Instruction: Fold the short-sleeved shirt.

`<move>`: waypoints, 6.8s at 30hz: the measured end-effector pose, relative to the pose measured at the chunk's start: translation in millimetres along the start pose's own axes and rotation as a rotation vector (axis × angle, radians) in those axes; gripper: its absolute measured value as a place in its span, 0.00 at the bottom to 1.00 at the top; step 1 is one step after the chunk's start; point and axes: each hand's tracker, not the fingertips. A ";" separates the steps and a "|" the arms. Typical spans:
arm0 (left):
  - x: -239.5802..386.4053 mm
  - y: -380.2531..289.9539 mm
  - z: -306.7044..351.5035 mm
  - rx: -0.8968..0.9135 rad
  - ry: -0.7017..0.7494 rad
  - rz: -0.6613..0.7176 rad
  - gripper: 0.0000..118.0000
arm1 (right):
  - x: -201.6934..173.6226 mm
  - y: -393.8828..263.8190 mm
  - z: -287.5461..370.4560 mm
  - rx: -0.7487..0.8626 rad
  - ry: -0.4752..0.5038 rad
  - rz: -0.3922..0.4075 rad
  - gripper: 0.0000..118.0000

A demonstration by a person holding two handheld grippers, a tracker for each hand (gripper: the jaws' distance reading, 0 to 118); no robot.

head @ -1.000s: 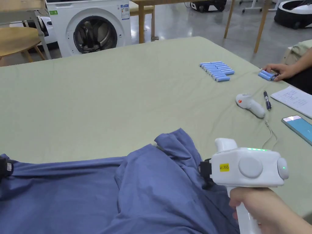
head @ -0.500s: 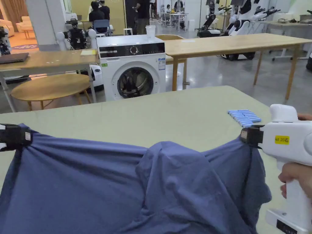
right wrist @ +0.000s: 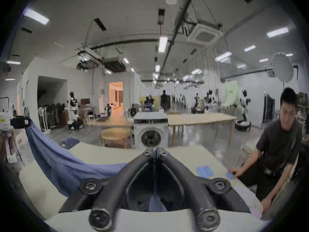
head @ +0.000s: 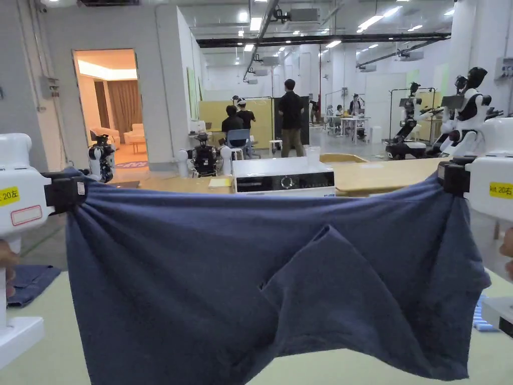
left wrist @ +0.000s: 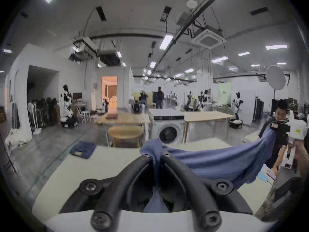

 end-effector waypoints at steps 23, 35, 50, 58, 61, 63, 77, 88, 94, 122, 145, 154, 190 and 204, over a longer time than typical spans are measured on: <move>-35.2 81.3 -151.7 -0.032 0.185 -0.047 0.00 | -45.9 125.5 -211.0 0.105 -0.046 0.105 0.00; -26.8 95.3 -216.4 0.045 0.199 -0.075 0.00 | -51.9 167.4 -252.7 0.210 -0.106 0.057 0.00; -36.9 -39.9 -229.1 -0.134 0.140 -0.007 0.00 | -35.9 0.4 -262.4 0.022 -0.039 0.055 0.00; -45.2 -103.9 -181.9 -0.217 0.109 -0.028 0.00 | -26.7 -90.8 -198.3 -0.050 0.040 0.027 0.00; -46.8 -122.8 -151.5 -0.239 0.080 0.008 0.00 | -19.1 -119.9 -159.2 -0.075 0.081 0.003 0.00; -44.0 -136.5 -127.4 -0.245 0.072 0.012 0.00 | -17.7 -137.1 -128.3 -0.084 0.104 0.012 0.00; 6.3 -255.4 68.9 -0.257 0.069 -0.036 0.00 | -32.3 -261.4 88.3 -0.239 0.151 0.084 0.00; -3.5 -357.6 146.5 -0.426 0.096 -0.016 0.00 | -23.2 -349.0 165.4 -0.434 0.105 0.092 0.00; -11.0 -406.1 138.1 -0.564 0.102 -0.027 0.01 | -30.7 -385.5 163.3 -0.588 0.121 0.148 0.00; 29.9 -401.8 262.1 -0.405 0.177 0.097 0.00 | -114.0 -391.2 226.5 -0.459 0.155 -0.012 0.00; -3.7 -437.7 145.7 -0.743 0.153 0.010 0.20 | -95.1 -377.6 234.7 -0.490 0.098 -0.043 0.00; 5.6 -431.9 160.5 -0.656 0.162 0.042 0.03 | -82.4 -376.2 234.4 -0.492 0.047 -0.031 0.00; -19.4 -369.5 135.1 -0.672 0.099 0.066 0.03 | -23.4 -339.1 138.5 -0.673 0.114 0.220 0.05; -48.9 -387.5 -43.7 -0.879 0.072 0.048 0.03 | -26.6 -354.4 -58.8 -0.829 0.139 0.311 0.05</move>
